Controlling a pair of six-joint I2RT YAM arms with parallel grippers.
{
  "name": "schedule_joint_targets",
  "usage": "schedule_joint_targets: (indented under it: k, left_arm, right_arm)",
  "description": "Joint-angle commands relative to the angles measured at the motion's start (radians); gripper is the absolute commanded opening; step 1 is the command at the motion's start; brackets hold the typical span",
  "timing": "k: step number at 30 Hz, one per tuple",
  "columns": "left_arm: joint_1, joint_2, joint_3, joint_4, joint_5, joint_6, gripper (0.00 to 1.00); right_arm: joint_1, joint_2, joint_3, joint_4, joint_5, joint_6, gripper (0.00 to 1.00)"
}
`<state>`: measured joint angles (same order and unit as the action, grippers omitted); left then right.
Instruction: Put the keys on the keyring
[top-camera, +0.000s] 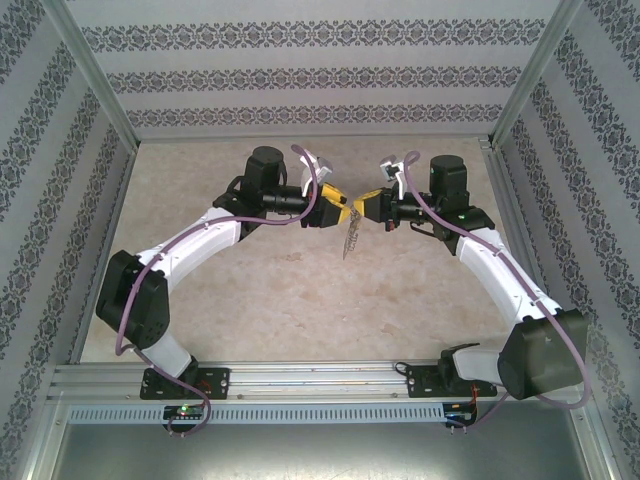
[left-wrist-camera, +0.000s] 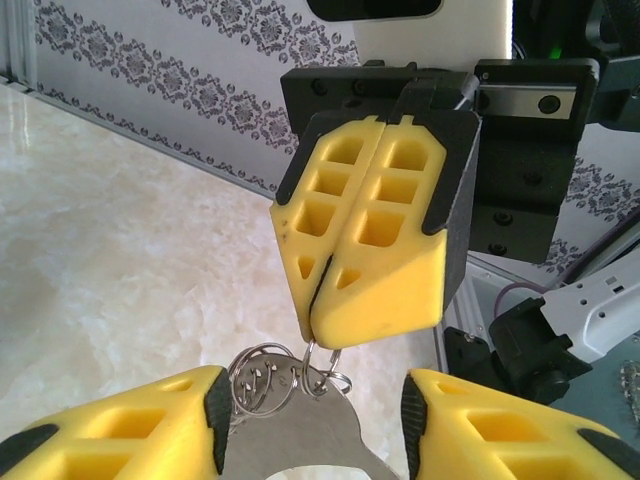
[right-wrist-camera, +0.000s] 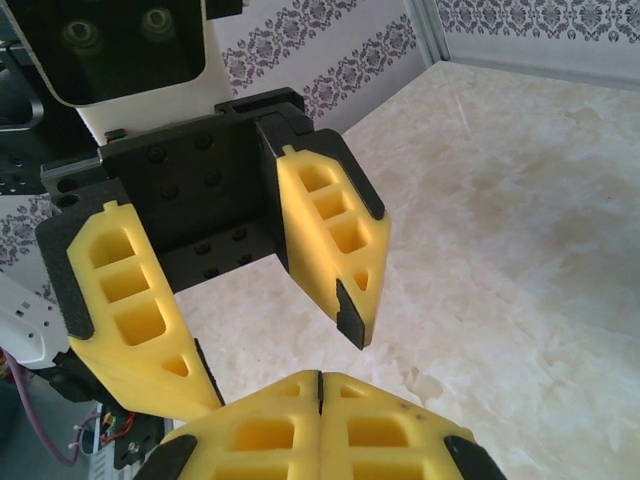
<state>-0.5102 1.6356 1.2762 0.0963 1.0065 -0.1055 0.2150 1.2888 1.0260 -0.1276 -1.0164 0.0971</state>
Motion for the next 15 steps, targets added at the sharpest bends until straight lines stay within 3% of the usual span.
schedule_joint_targets:
  k: [1, 15]
  left_arm:
    - [0.006, 0.02, 0.031, 0.023, 0.051, -0.02, 0.46]
    - [-0.012, 0.048, 0.043, 0.069, 0.073, -0.053, 0.34]
  right_arm:
    - [0.013, -0.026, 0.017, 0.025, -0.042, -0.021, 0.0]
    - [0.023, -0.02, 0.014, 0.035, -0.036, -0.018, 0.0]
